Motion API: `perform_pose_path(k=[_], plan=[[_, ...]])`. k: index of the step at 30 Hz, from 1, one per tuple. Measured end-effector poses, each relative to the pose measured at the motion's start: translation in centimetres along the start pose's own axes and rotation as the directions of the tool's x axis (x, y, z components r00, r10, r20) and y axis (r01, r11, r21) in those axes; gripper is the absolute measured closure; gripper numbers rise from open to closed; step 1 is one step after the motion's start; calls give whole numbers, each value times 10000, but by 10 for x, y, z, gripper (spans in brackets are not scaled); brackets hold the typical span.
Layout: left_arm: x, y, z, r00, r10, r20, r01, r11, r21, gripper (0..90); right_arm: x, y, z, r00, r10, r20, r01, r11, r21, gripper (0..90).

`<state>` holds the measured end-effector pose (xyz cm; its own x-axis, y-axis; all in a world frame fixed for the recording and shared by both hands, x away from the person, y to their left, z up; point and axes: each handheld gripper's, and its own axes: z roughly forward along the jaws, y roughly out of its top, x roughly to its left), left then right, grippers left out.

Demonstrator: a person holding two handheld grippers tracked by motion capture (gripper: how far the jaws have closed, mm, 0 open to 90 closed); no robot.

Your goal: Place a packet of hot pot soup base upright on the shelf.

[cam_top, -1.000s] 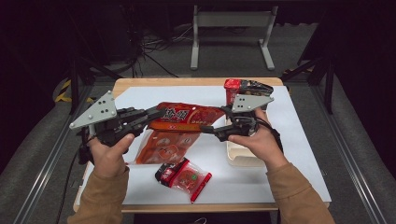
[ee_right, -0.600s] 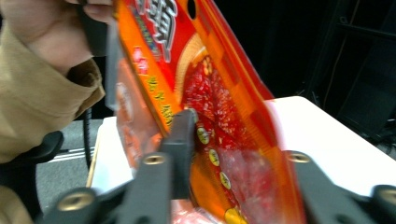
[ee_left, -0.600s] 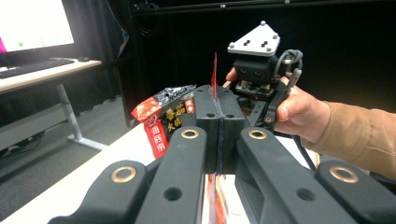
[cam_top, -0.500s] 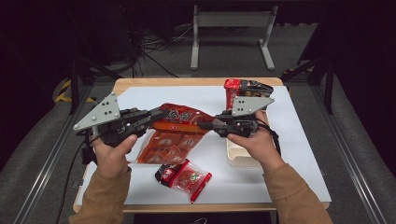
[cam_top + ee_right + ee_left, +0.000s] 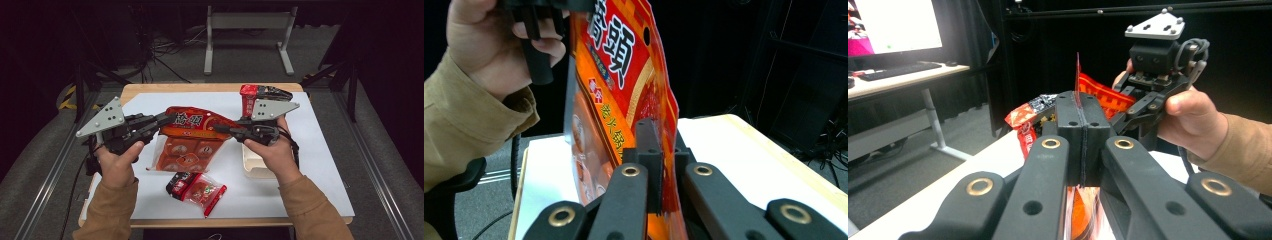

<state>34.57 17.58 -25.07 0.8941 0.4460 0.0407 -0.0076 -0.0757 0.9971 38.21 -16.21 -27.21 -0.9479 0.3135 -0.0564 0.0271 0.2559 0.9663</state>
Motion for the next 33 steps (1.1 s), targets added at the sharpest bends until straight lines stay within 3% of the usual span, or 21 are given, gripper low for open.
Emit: perform_pose_path(k=[5, 12, 18, 22, 28, 33], plan=[[4, -3, -1, 9997, -223, -59, 223, 9998, -10, 880, 3, 9, -3, 10000, 10, 24, -11, 9999, 127, 896], [8, -5, 1, 9995, -201, -250, 209, 9993, 316, 810, 6, 21, -6, 9998, 182, 128, -189, 9982, 577, 897], [14, -8, -1, 9984, -297, -485, 320, 9983, 481, 678, 8, 30, -5, 9997, 115, 218, -136, 9947, 1019, 896], [18, -10, -2, 9953, -371, -898, 436, 9965, 717, 552, 6, 35, -7, 9992, 154, 374, -200, 9921, 1241, 897], [27, -16, -3, 9919, -635, -1101, 741, 9927, 948, 457, 4, 46, -12, 9980, 157, 605, -243, 9891, 1449, 897], [34, -20, -4, 9886, -528, -1409, 704, 9899, 1230, 377, 2, 56, -18, 9967, 170, 792, -290, 9877, 1535, 896]])
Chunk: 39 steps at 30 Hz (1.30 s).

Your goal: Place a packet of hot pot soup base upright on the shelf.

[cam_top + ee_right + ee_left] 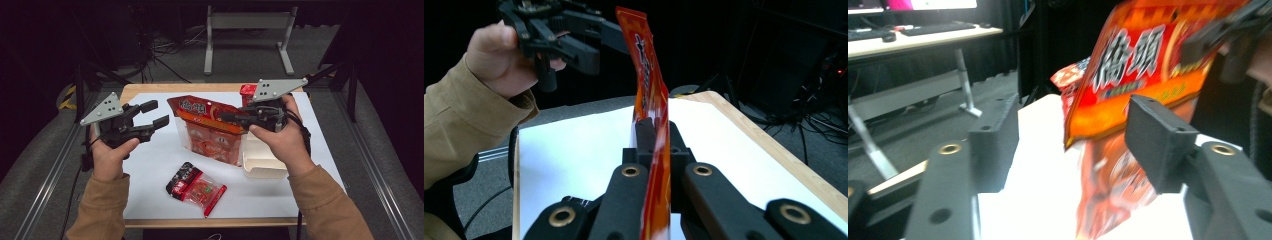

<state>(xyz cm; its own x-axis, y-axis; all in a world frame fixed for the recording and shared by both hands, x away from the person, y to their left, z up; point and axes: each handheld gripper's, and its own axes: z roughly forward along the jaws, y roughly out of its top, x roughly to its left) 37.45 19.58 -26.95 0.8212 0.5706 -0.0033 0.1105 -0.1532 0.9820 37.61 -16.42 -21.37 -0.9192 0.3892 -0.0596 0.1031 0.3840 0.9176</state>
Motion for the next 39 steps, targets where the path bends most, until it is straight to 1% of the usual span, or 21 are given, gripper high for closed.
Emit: perform_pose_path(k=[3, 5, 7, 8, 9, 10, 11, 14, 16, 18, 20, 23, 25, 29, 30, 31, 32, 34, 39], plan=[[5, -3, 1, 9997, 71, -224, -64, 9995, 309, 358, -1, 5, -5, 10000, 16, 80, -16, 10000, 4, 897], [9, -5, 2, 9997, 97, -204, -88, 9989, 452, 358, -3, 7, -8, 10000, 68, 38, -68, 10000, 23, 896], [13, -7, 2, 9999, 37, -129, -30, 9988, 484, 361, -4, 10, -11, 9999, 136, -36, -136, 9999, 23, 896], [15, -8, 1, 9998, -55, -174, 63, 9989, 475, 361, -5, 11, -12, 9999, 154, -31, -154, 9999, 17, 897], [15, -8, 1, 9998, -55, -174, 63, 9989, 475, 361, -5, 11, -12, 9999, 154, -31, -154, 9999, 17, 897], [20, -11, 1, 9996, -165, -221, 177, 9983, 546, 356, -8, 14, -16, 9998, 180, 23, -180, 9998, -7, 897], [22, -12, 1, 9995, -216, -229, 229, 9980, 595, 349, -9, 16, -18, 9998, 192, 50, -192, 9998, -22, 897], [26, -15, 1, 9991, -277, -315, 297, 9973, 664, 335, -11, 19, -22, 9998, 204, 86, -203, 9998, -68, 896], [30, -18, 2, 9987, -220, -462, 253, 9970, 728, 323, -13, 22, -27, 9997, 165, 159, -163, 9998, -115, 896], [31, -19, 2, 9985, -230, -490, 269, 9964, 803, 318, -14, 24, -29, 9996, 127, 236, -124, 9998, -139, 896], [35, -23, 4, 9986, -199, -493, 249, 9943, 1038, 316, -18, 27, -36, 9990, 67, 436, -60, 9998, -165, 897], [37, -24, 5, 9985, -195, -516, 253, 9932, 1139, 308, -20, 29, -40, 9982, 38, 594, -30, 9999, -131, 897], [38, -25, 5, 9982, -199, -562, 268, 9919, 1240, 302, -22, 30, -45, 9973, 31, 734, -23, 9999, -112, 896], [41, -27, 6, 9982, -223, -556, 294, 9912, 1294, 290, -29, 30, -56, 9947, 41, 1023, -27, 9999, -139, 896], [41, -28, 5, 9979, -266, -594, 348, 9894, 1407, 290, -29, 30, -56, 9947, 41, 1023, -27, 9999, -139, 896], [43, -29, 5, 9978, -274, -606, 361, 9886, 1464, 283, -33, 28, -61, 9929, 115, 1185, -95, 9998, -169, 896], [43, -29, 5, 9978, -274, -606, 361, 9886, 1464, 281, -33, 28, -61, 9929, 115, 1185, -95, 9998, -169, 896], [45, -30, 5, 9975, -278, -642, 373, 9876, 1523, 280, -36, 25, -66, 9904, 175, 1369, -155, 9998, -154, 896], [49, -34, 4, 9969, -355, -700, 462, 9865, 1573, 279, -42, 19, -74, 9860, 262, 1645, -250, 9996, -95, 896]])
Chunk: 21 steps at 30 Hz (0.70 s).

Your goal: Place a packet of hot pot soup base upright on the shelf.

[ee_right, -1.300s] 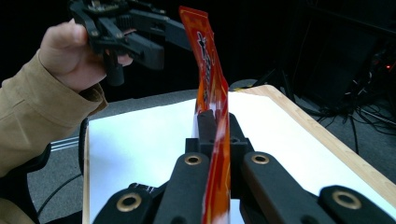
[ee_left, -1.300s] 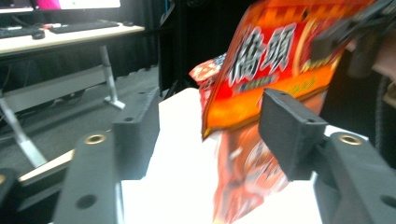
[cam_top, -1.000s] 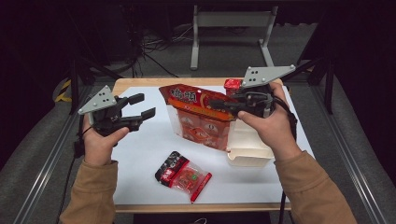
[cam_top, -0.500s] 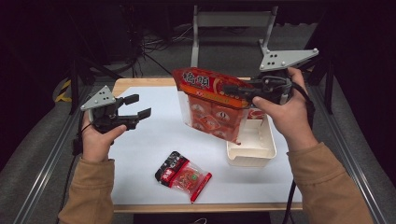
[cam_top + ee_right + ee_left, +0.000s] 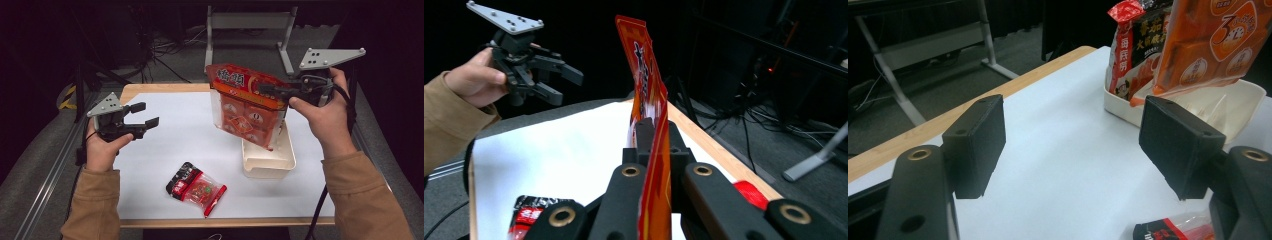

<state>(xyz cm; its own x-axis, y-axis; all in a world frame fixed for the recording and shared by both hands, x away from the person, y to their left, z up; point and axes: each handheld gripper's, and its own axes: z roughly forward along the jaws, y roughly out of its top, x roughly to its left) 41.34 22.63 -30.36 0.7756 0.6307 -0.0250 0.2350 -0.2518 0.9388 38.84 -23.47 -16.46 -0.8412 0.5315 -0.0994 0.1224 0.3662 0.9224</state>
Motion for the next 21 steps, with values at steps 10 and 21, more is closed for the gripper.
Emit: perform_pose_path(k=[10, 21], plan=[[6, -5, 0, 9998, -155, -149, 156, 9998, 76, 276, -12, -8, -14, 9980, 215, 590, -214, 9998, -30, 896], [12, -10, 0, 9993, -299, -229, 303, 9994, 173, 271, -20, -19, -23, 9908, 534, 1247, -523, 9986, -127, 896]])
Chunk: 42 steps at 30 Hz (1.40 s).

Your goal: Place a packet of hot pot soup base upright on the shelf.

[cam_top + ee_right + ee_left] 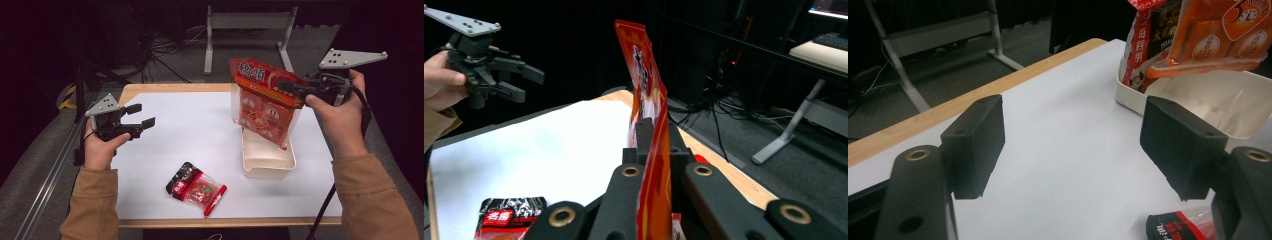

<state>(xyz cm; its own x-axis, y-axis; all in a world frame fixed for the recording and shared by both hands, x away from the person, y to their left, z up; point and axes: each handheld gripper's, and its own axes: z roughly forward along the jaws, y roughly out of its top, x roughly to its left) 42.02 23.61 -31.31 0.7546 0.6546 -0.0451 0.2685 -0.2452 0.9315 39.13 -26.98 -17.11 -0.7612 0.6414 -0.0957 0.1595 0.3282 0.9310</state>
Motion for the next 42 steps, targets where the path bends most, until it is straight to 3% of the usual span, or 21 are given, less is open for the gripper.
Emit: perform_pose_path(k=[9, 27, 42], plan=[[1, -2, 2, 9999, -97, 49, 97, 9999, 69, 271, -8, -14, -3, 9986, 425, 303, -426, 9991, 29, 896], [2, -4, 6, 9998, -151, 115, 149, 9998, 166, 267, -14, -31, -2, 9963, 849, 92, -849, 9964, 52, 896], [3, -5, 6, 9997, -142, 212, 137, 9996, 227, 257, -21, -59, 15, 9930, 992, 639, -1025, 9934, 509, 895]])
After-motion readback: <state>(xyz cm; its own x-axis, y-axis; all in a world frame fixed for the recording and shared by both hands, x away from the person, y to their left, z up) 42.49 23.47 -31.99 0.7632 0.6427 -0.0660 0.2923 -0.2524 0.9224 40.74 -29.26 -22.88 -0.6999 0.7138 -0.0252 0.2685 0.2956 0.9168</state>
